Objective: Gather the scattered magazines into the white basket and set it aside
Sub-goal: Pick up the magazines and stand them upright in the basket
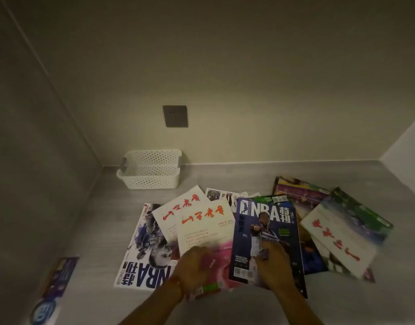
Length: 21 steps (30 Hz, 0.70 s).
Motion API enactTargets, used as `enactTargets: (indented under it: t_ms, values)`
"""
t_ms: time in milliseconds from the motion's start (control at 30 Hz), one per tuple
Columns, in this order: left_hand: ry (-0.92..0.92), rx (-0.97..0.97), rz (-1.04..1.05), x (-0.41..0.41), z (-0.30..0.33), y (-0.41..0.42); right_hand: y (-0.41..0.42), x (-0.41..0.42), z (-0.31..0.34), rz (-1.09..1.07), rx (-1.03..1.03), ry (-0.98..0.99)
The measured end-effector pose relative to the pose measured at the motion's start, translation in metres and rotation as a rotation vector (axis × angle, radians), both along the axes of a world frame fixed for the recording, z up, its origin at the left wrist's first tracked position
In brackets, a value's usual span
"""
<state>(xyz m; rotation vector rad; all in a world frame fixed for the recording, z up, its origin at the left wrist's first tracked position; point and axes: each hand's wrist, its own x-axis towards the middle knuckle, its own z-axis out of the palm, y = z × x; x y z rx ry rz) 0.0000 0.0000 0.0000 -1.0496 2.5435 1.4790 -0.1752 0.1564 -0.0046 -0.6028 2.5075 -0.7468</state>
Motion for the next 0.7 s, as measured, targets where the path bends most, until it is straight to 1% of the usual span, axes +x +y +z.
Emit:
enactTargets:
  t_ms: [33, 67, 133, 167, 200, 233, 300, 367, 467, 533, 600, 700]
  values:
    - [-0.007, 0.077, -0.015, -0.014, 0.0, 0.003, 0.003, -0.016, -0.004, -0.033, 0.089, 0.051]
    - [0.003, 0.204, 0.004, -0.028, 0.002, 0.006, 0.006, -0.026, -0.004, -0.123, 0.212, 0.055]
    - [0.003, 0.419, 0.087, -0.053, 0.008, 0.013, 0.014, -0.044, -0.005, -0.205, 0.351, -0.058]
    - [-0.002, 0.442, 0.112, -0.066, 0.006, 0.015, 0.016, -0.049, -0.008, -0.186, 0.38, -0.091]
    - [0.002, 0.451, 0.133, -0.077, 0.005, 0.017, 0.017, -0.049, -0.011, -0.158, 0.404, -0.082]
    - [0.0, 0.441, 0.147, -0.087, 0.004, 0.019, 0.019, -0.05, -0.013, -0.135, 0.407, -0.065]
    - [-0.016, 0.416, 0.147, -0.102, 0.004, 0.02, 0.02, -0.053, -0.015, -0.155, 0.374, -0.065]
    - [-0.063, 0.365, 0.12, -0.114, 0.004, 0.015, 0.02, -0.061, -0.013, -0.23, 0.31, -0.119]
    - [-0.102, 0.316, 0.08, -0.122, 0.005, 0.004, 0.022, -0.072, -0.021, -0.317, 0.191, -0.261]
    - [-0.119, 0.23, 0.051, -0.12, 0.009, -0.005, 0.021, -0.075, -0.031, -0.314, 0.135, -0.337]
    - [-0.13, 0.183, 0.003, -0.11, 0.017, -0.014, 0.015, -0.073, -0.035, -0.287, 0.062, -0.402]
    - [-0.086, 0.137, -0.003, -0.085, 0.033, -0.034, -0.001, -0.064, -0.032, -0.245, -0.032, -0.49]
